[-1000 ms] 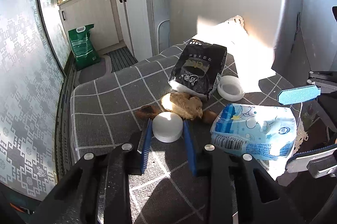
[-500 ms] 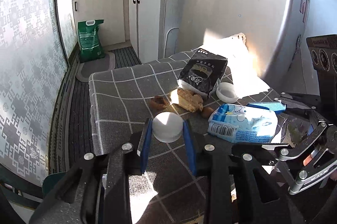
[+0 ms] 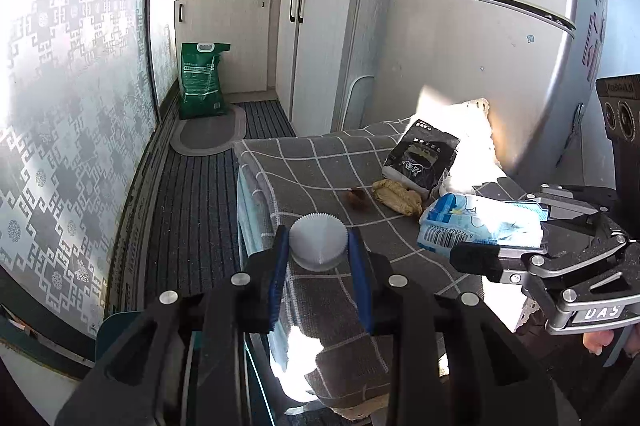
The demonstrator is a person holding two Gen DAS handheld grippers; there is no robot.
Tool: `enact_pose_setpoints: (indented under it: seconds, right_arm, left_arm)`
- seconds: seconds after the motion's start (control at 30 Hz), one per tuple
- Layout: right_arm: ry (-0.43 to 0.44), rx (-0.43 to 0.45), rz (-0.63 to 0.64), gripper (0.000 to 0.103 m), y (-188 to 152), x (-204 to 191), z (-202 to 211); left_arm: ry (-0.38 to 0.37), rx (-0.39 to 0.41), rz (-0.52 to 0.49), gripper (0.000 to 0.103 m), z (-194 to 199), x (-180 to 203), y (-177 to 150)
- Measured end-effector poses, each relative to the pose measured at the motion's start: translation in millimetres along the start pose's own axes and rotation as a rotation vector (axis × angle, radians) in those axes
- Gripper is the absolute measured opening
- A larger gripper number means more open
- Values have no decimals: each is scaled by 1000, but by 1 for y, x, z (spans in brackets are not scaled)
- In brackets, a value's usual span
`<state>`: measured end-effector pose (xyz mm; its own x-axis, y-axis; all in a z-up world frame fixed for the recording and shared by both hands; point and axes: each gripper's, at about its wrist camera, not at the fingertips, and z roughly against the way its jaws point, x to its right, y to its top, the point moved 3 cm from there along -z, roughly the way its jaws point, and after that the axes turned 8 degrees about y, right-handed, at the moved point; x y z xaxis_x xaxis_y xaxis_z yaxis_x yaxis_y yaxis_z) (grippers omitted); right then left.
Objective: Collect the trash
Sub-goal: 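Carry the cap and wet-wipes pack over the teal bin and release both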
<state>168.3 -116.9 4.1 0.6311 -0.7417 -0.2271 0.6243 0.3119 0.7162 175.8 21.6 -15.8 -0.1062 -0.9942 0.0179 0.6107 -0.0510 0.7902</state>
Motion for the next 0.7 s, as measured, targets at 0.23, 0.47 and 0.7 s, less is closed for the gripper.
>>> enact_pose_setpoints:
  seconds: [0.23,0.47,0.7]
  right_arm:
    - [29,3,45,51,14,-29,-12]
    - [65,-21,102,51,24,-64,-33]
    - [105,-53,158,51,32,-101,-53]
  left_arm:
    - [32,-3,40,32,13,-30,-10]
    - [67,-19,98,32,24,-72,-28]
    - [125,-66,147,32,28,-109,-53]
